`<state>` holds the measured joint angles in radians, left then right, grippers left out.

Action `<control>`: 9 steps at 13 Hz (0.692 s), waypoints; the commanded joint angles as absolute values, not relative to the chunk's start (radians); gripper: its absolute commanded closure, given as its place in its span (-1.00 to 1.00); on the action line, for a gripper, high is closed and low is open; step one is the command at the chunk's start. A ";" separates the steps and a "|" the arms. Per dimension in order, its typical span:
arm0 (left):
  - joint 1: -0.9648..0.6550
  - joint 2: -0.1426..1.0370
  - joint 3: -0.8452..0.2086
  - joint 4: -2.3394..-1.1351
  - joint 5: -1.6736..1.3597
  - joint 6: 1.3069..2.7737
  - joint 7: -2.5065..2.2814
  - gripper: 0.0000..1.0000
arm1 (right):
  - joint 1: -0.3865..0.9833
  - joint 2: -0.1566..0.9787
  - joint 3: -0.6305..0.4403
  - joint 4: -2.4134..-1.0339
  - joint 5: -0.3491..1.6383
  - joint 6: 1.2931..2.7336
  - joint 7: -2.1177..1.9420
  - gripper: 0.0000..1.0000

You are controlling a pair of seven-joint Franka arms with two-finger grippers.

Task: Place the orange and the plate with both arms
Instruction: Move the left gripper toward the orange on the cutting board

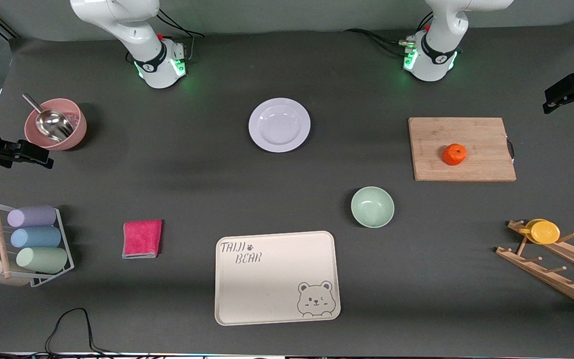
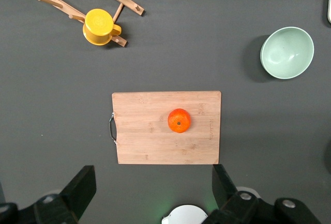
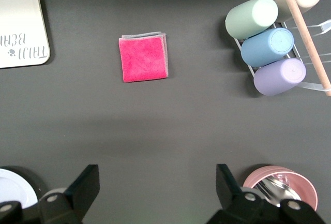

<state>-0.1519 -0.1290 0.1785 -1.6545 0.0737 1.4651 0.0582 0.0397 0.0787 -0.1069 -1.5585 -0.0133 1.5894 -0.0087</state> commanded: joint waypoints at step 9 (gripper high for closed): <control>-0.160 -0.141 0.228 -1.793 0.075 1.558 0.089 -1.00 | 0.046 0.066 -0.107 -1.566 -0.031 1.597 -0.014 -1.00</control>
<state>-0.1517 -0.1267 0.2083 -1.7105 0.0737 1.4899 0.0669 0.0400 0.0787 -0.1070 -1.5584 -0.0133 1.5912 -0.0087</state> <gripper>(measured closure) 0.000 0.000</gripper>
